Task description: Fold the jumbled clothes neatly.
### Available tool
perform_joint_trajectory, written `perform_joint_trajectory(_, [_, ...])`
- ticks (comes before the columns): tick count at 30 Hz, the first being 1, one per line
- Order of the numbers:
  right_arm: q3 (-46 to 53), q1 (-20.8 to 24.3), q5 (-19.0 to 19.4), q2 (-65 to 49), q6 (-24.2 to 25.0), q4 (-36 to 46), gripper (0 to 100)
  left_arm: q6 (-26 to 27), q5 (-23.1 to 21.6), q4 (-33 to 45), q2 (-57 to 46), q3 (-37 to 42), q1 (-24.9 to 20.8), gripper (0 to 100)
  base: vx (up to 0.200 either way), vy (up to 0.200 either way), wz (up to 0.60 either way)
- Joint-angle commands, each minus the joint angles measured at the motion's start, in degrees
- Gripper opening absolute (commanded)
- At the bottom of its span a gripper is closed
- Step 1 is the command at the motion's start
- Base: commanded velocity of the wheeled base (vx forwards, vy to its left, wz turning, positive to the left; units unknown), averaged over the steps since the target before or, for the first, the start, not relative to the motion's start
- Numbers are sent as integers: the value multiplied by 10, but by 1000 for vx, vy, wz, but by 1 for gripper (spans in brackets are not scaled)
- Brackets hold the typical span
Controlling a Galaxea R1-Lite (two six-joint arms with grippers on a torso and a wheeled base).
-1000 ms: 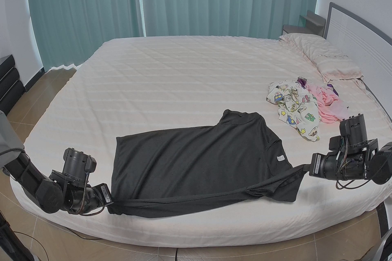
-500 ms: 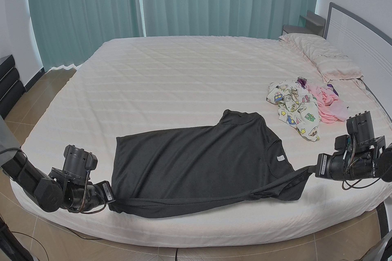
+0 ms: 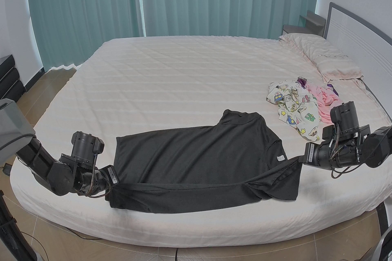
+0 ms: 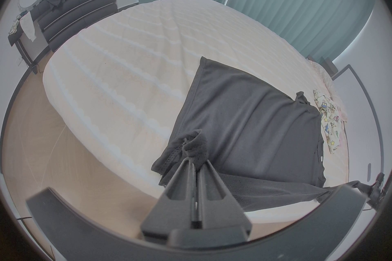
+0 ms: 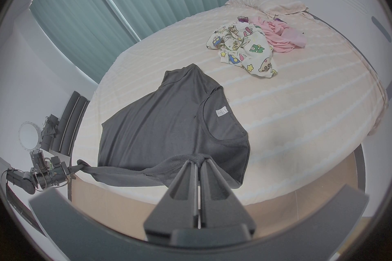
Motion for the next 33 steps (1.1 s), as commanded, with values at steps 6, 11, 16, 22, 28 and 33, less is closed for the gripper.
perform_joint_trajectory(6, [-43, -5, -4, 78, 2, -5, 0, 1, 0, 1, 70, -56, 7, 0, 0, 0, 0])
perform_joint_trajectory(11, [-64, -6, -12, 100, 2, -6, 0, 1, 1, 1, 95, -88, 8, 0, 0, 0, 0])
perform_joint_trajectory(16, [-90, -6, -12, 127, 7, -6, 0, 1, 3, 36, 127, -139, 15, 0, 0, 0, 0])
perform_joint_trajectory(22, [-117, -6, -12, 172, 7, -34, 0, 1, 4, 63, 155, -180, 27, 0, 0, 0, 0])
perform_joint_trajectory(28, [-123, -8, -12, 207, 7, -81, 0, 0, 3, 65, 183, -207, 38, 0, 0, 0, 0])
perform_joint_trajectory(33, [-130, -10, -12, 226, 10, -100, 0, 0, 3, 65, 194, -226, 40, 0, 0, 0, 0])
